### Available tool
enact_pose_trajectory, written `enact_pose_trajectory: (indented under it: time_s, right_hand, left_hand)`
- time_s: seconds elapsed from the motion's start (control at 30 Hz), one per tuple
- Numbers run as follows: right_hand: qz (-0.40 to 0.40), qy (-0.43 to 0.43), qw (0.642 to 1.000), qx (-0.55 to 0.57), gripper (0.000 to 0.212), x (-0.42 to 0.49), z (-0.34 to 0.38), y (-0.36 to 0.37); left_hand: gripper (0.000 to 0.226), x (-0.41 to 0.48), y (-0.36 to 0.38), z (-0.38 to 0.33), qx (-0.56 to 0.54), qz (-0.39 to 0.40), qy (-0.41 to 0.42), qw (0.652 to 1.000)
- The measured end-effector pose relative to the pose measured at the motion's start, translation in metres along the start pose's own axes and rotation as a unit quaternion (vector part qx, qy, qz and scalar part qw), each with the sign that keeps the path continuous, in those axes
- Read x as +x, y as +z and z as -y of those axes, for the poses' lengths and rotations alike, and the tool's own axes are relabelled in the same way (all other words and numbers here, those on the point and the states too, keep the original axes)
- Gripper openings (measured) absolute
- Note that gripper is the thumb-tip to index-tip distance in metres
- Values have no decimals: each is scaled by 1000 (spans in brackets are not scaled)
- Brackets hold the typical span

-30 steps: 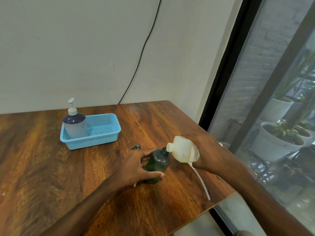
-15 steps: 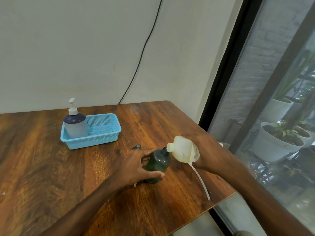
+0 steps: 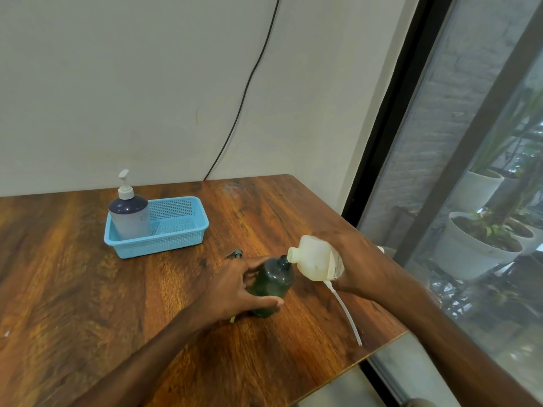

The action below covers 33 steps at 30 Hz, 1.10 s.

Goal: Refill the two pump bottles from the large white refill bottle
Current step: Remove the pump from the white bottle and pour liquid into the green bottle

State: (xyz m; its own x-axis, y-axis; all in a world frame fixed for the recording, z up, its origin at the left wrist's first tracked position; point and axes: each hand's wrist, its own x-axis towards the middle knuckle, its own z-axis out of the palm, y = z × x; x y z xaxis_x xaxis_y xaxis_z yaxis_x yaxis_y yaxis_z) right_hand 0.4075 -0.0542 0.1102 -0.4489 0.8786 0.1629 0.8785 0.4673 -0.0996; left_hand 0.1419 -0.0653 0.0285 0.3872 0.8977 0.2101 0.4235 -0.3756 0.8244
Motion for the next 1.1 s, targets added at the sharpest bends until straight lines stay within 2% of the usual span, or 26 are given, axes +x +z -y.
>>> enact_pose_trajectory:
  time_s: [1.1]
  right_hand:
    - [-5,3,1000,-14,82,5,-7,7]
  left_hand:
    - [76,-2,-1,-5,-3,3,-4,1000]
